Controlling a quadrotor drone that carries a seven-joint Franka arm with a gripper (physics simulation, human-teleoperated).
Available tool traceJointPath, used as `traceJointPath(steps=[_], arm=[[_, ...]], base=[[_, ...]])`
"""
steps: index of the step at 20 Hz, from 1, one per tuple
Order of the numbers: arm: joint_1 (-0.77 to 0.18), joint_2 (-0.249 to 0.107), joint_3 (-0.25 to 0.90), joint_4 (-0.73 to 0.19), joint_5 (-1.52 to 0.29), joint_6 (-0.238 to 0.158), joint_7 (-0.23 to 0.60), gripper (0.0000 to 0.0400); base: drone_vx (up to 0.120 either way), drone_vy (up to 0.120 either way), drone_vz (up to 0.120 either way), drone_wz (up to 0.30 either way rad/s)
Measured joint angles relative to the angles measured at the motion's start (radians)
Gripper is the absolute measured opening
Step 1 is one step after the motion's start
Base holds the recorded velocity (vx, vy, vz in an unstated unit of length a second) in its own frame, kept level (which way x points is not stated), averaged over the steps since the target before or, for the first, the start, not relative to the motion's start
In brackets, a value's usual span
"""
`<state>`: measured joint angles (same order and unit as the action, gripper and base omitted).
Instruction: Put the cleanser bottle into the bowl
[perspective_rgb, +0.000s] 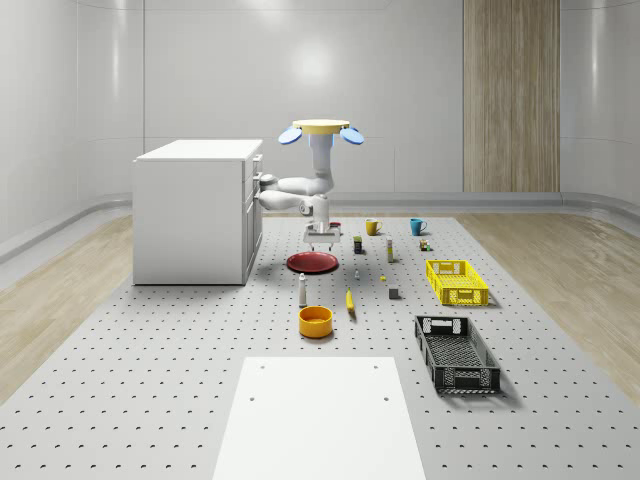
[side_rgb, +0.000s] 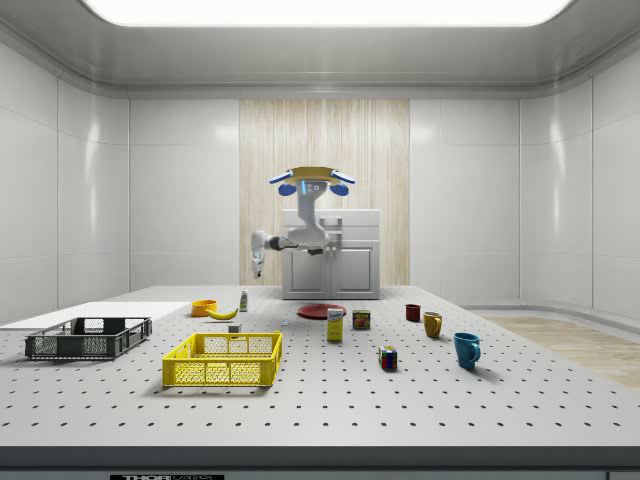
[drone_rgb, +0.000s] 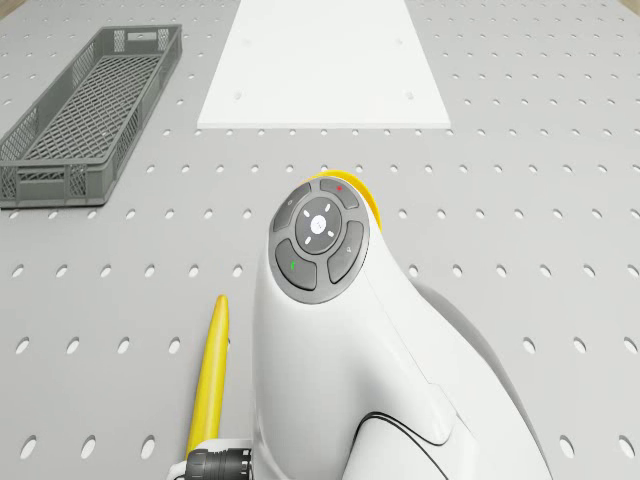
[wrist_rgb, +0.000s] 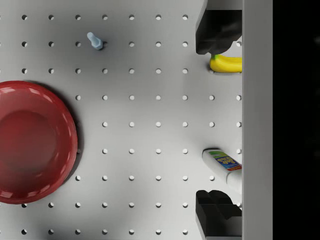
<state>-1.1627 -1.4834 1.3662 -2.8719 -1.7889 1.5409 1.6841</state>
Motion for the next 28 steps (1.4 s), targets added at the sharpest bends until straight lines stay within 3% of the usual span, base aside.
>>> traceJointPath(steps=[14,28], arm=[[-0.003,-0.021,0.003,0.001,0.009,0.02,0.003,0.04],[0.115,-0.056,-0.05,0.023,-0.033,0.073,-0.134,0.04]], base=[[0.117,0.0,0.0,0.0],[0.0,0.0,0.0,0.0]])
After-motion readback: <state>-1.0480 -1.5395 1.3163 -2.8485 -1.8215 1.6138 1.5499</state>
